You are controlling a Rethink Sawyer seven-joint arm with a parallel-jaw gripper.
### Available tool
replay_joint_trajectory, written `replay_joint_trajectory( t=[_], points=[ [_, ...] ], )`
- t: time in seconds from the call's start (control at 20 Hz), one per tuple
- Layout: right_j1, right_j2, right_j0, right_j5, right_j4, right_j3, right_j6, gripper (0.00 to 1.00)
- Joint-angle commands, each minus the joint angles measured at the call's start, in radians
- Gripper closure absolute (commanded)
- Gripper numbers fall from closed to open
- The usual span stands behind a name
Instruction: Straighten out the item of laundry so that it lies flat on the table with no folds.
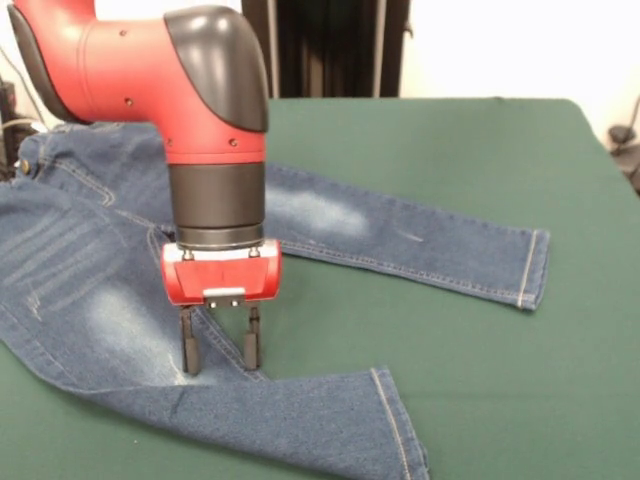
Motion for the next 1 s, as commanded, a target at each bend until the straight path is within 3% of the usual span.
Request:
replay_joint_trajectory(
  t=[0.05,0.45,1.0],
  points=[
    [0.003,0.122,0.002,-0.106,-0.084,0.052,0.115,0.0],
    [-0.004,0.2,-0.055,-0.205,-0.18,0.085,0.15,0.0],
    [0.04,0.201,-0.05,-0.137,-0.185,0.027,0.132,0.0]
  ],
)
